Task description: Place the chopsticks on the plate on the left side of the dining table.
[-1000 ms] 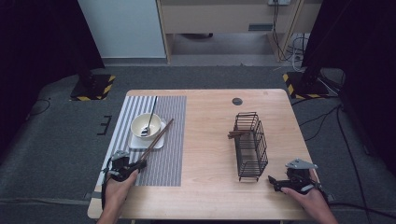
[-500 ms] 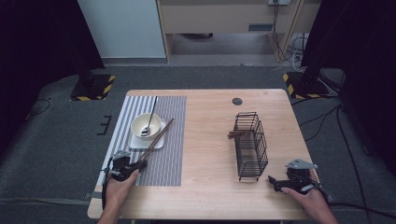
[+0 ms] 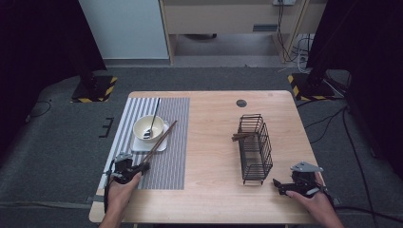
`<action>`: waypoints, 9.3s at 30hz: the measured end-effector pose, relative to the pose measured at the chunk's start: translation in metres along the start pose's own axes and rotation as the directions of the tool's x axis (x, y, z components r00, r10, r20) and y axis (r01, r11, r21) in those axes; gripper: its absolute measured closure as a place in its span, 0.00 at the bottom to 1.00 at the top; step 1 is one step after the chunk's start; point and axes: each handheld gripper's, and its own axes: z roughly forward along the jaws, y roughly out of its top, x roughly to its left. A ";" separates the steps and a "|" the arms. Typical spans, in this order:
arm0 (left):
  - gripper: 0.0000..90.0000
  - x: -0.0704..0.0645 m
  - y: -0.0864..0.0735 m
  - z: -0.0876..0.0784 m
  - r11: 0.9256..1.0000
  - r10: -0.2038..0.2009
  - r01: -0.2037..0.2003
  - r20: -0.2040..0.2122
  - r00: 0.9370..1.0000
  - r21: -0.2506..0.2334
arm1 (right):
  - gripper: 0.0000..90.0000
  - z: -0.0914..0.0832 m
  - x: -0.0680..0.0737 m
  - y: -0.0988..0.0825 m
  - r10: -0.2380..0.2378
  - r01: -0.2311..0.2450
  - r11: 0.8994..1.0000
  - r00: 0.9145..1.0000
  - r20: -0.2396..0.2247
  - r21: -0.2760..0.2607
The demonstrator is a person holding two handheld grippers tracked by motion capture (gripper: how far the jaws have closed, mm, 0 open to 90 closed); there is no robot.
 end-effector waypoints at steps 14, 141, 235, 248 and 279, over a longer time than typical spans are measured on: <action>0.91 0.000 -0.001 0.001 1.000 -0.009 0.009 -0.009 1.000 0.009 | 0.00 0.000 0.000 0.000 0.000 0.000 1.000 1.000 0.000 0.000; 0.42 -0.006 0.017 0.005 0.995 0.094 -0.095 -0.071 0.993 -0.002 | 0.00 0.000 0.000 0.000 -0.002 0.002 1.000 1.000 -0.001 0.001; 0.57 -0.007 0.013 0.003 0.982 0.187 -0.181 -0.135 0.973 0.057 | 0.00 0.000 0.000 0.000 -0.002 0.002 1.000 1.000 -0.001 0.000; 0.75 -0.008 0.013 0.005 0.977 0.206 -0.199 -0.110 0.972 0.069 | 0.00 0.000 0.000 0.000 -0.002 0.002 1.000 1.000 -0.001 0.000; 0.60 -0.002 0.011 -0.001 0.978 0.206 -0.200 -0.130 0.970 0.062 | 0.00 0.000 0.000 0.000 -0.002 0.002 1.000 1.000 -0.001 0.000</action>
